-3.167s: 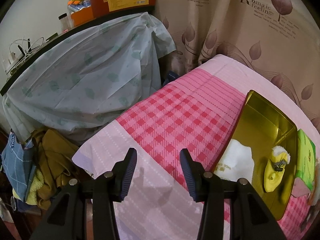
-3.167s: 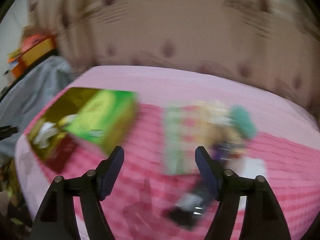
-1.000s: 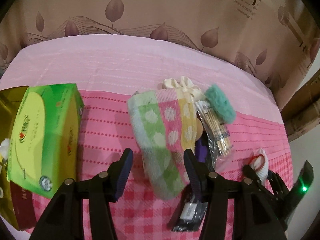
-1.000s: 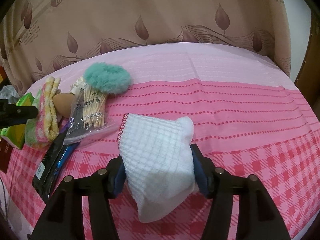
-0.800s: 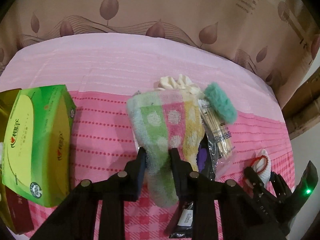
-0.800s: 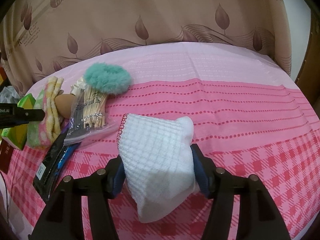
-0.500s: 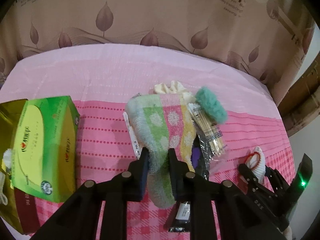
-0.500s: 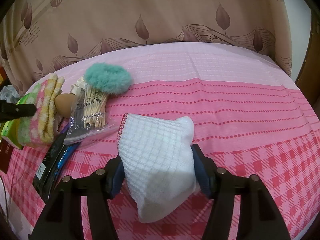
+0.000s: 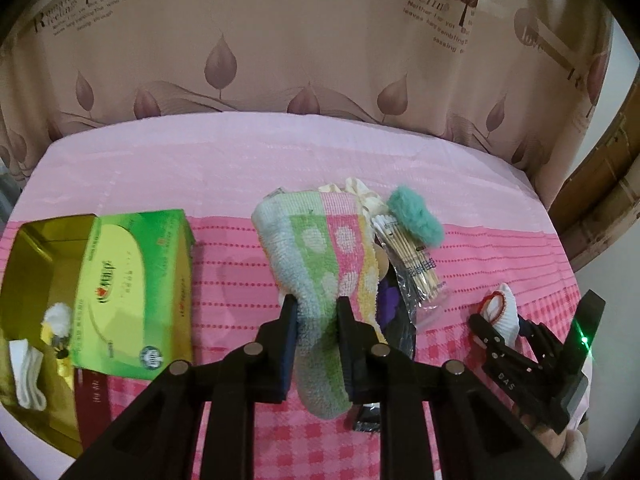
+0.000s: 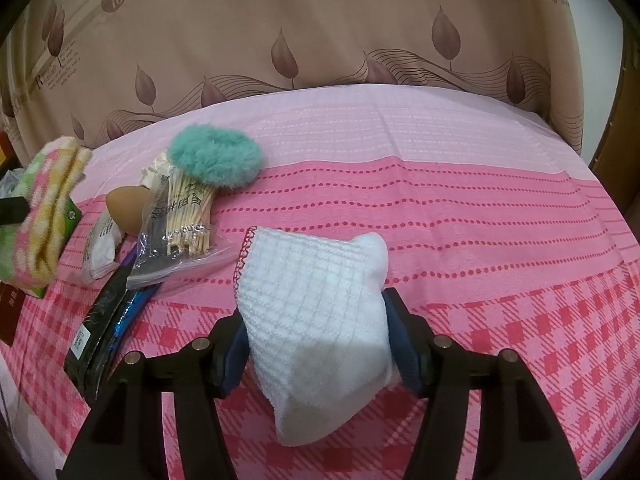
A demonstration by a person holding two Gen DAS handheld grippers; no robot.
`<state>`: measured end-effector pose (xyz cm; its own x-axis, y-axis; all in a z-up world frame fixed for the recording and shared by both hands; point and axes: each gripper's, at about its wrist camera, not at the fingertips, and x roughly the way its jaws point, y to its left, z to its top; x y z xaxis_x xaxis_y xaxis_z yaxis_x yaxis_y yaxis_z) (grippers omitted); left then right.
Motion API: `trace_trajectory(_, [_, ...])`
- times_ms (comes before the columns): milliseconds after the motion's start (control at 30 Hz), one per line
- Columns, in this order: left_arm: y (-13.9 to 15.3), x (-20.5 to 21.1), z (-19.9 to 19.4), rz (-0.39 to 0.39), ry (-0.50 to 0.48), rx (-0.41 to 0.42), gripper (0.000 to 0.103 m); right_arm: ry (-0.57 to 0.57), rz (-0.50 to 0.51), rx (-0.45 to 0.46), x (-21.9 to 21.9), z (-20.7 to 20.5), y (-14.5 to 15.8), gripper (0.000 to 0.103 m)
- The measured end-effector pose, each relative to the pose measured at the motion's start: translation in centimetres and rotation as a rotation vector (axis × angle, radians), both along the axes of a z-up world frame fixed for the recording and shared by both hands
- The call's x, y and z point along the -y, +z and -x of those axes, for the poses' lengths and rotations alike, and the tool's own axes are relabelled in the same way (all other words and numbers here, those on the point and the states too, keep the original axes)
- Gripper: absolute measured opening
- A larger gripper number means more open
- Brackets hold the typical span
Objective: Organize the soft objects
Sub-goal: 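Grasp the green-pink striped towel with the left gripper while the right gripper holds the white cloth, then carry the striped towel into the gold tin and open the left gripper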
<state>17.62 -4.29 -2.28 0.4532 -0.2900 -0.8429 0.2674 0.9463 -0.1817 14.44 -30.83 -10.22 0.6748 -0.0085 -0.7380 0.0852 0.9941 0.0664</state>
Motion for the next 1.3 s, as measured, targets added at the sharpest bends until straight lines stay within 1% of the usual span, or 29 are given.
trace_trajectory(100, [0.8, -0.9, 0.2, -0.002, 0.006, 0.011, 0.019, 0.000, 0.000, 0.000, 0.0, 0.0, 0.0, 0.060])
trace_trajectory(333, [2.1, -4.0, 0.3, -0.061, 0.049, 0.035, 0.019, -0.001, 0.000, -0.001, 0.0, 0.0, 0.0, 0.060])
trace_trajectory(500, [2.9, -7.4, 0.1, -0.085, 0.103, 0.050, 0.019, 0.000, -0.001, -0.001, 0.0, 0.0, 0.0, 0.060])
trace_trajectory(767, [4.2, -13.6, -0.5, -0.168, 0.207, 0.083, 0.019, -0.002, 0.000, -0.001, 0.0, 0.0, 0.0, 0.061])
trace_trajectory(833, [4.3, -15.1, -0.7, -0.177, 0.229, 0.082, 0.019, -0.002, -0.001, -0.001, 0.0, 0.0, 0.0, 0.061])
trace_trajectory(1000, [3.9, -19.3, -1.5, -0.231, 0.299, 0.070, 0.019, -0.002, 0.000, -0.003, 0.0, 0.0, 0.0, 0.061])
trace_trajectory(1100, [3.2, -20.9, -2.1, -0.245, 0.316, 0.049, 0.019, -0.002, 0.000, -0.003, 0.0, 0.0, 0.0, 0.061])
trace_trajectory(1300, [0.7, -23.7, -3.4, -0.267, 0.366, 0.000, 0.019, -0.003, 0.000, -0.004, 0.0, 0.0, 0.1, 0.061])
